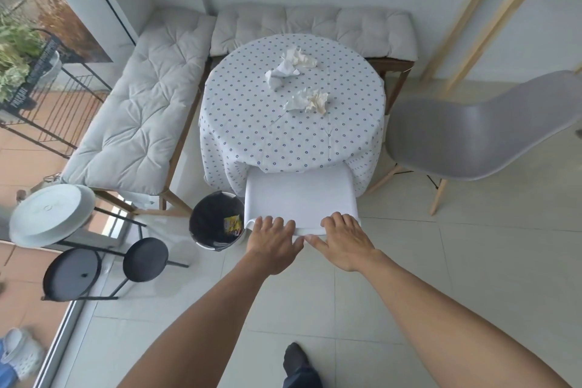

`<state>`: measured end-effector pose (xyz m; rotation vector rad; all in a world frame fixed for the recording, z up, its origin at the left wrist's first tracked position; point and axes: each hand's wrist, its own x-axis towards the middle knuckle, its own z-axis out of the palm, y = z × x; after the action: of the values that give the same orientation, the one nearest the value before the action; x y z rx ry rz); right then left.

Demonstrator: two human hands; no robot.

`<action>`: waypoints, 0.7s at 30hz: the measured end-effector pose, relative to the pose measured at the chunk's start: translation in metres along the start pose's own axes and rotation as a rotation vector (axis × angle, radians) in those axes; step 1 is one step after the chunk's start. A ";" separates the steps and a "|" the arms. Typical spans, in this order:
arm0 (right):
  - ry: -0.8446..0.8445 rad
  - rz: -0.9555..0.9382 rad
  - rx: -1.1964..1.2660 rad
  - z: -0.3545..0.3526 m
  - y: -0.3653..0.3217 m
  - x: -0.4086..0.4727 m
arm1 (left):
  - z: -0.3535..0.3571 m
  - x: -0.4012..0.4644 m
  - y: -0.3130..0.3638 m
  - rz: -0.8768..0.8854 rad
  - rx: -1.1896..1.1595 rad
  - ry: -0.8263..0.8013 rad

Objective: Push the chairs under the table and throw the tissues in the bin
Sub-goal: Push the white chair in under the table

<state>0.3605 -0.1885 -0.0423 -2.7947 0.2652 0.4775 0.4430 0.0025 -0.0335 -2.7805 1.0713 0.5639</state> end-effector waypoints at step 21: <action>-0.109 0.034 -0.041 -0.097 0.117 0.006 | -0.086 0.068 0.092 -0.134 -0.153 -0.099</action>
<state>0.3677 -0.3293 0.0133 -2.7962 0.2819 0.6475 0.4539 -0.1288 0.0229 -2.8908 0.8475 0.7873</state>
